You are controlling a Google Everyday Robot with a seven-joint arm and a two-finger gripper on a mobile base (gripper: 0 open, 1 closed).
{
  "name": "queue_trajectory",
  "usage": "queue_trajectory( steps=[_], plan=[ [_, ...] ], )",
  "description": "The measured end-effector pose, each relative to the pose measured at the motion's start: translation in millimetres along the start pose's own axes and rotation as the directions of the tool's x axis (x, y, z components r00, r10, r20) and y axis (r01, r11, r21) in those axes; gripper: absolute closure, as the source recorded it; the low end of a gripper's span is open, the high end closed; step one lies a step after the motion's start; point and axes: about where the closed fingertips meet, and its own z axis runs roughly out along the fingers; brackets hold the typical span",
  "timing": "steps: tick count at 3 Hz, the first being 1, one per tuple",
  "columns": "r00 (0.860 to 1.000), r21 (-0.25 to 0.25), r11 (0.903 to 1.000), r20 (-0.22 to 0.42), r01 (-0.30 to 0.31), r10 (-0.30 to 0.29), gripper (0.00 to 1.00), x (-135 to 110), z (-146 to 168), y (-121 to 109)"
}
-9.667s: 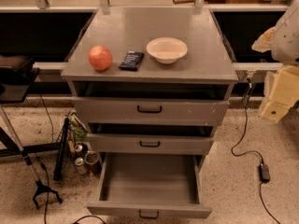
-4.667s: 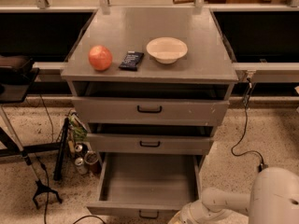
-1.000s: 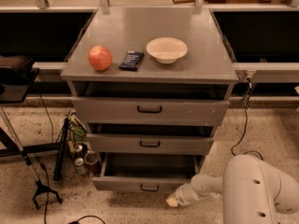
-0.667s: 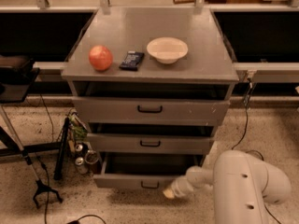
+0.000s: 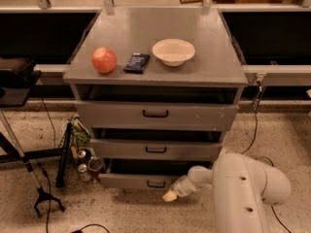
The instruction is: Close bottom drawer
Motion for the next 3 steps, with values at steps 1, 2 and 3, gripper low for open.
queue_trajectory(
  steps=[1, 2, 3],
  plan=[
    [1.000, 0.004, 1.0000, 0.002, 0.008, -0.008, 0.00, -3.9, 0.7, -1.3],
    [0.999, 0.018, 0.9992, 0.012, 0.036, -0.037, 0.00, -23.4, 4.5, -10.1],
    [0.999, 0.021, 0.9990, 0.016, 0.039, -0.039, 0.00, -23.6, 3.3, -7.8]
  ],
)
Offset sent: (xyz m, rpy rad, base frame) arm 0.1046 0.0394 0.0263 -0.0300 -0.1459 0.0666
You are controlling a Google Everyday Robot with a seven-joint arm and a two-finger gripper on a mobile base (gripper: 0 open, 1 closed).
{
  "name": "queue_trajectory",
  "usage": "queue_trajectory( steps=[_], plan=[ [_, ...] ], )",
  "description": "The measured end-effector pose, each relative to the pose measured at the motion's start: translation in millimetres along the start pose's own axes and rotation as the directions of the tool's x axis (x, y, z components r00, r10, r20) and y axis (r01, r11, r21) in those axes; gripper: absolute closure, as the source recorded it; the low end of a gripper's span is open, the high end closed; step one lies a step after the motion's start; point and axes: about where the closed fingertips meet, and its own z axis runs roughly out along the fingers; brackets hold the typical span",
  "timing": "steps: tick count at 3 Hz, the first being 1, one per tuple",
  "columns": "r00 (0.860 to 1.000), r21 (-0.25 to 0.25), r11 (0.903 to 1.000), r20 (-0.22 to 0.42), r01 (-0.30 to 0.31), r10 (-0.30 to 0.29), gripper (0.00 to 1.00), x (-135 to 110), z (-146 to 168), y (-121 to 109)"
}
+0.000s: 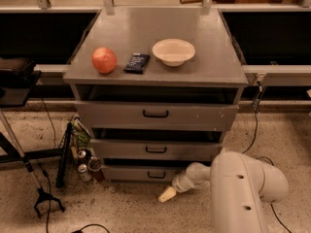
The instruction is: Close bottom drawer
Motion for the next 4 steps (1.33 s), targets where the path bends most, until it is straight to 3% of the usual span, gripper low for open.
queue_trajectory(
  steps=[4],
  plan=[
    [0.998, -0.030, 0.9975, -0.022, -0.065, 0.064, 0.00, 19.7, -20.7, -4.0]
  ],
)
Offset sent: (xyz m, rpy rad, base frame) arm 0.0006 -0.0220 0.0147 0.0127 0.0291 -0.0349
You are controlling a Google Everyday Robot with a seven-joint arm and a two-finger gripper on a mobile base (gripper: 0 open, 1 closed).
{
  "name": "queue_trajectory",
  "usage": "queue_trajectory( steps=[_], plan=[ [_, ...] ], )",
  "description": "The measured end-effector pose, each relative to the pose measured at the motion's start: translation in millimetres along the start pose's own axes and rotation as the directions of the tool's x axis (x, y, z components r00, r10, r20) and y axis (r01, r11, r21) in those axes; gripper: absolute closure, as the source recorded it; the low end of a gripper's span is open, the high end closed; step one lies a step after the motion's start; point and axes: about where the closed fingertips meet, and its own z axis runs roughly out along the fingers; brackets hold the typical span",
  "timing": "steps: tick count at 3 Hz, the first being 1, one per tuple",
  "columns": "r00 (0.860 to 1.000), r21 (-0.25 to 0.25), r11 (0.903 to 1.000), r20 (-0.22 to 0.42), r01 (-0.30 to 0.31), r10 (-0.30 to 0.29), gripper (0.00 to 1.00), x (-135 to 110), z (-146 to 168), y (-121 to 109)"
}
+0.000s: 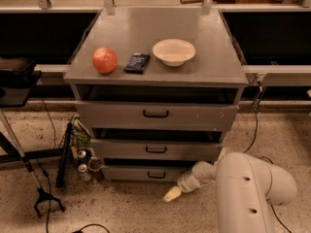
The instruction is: Close bottom drawer
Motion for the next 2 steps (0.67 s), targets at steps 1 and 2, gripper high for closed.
queue_trajectory(
  steps=[1, 2],
  plan=[
    [0.999, -0.045, 0.9984, -0.024, -0.035, 0.034, 0.00, 17.1, -14.6, 6.4],
    [0.999, -0.047, 0.9983, -0.024, -0.035, 0.034, 0.00, 17.3, -14.3, 7.1]
  ],
)
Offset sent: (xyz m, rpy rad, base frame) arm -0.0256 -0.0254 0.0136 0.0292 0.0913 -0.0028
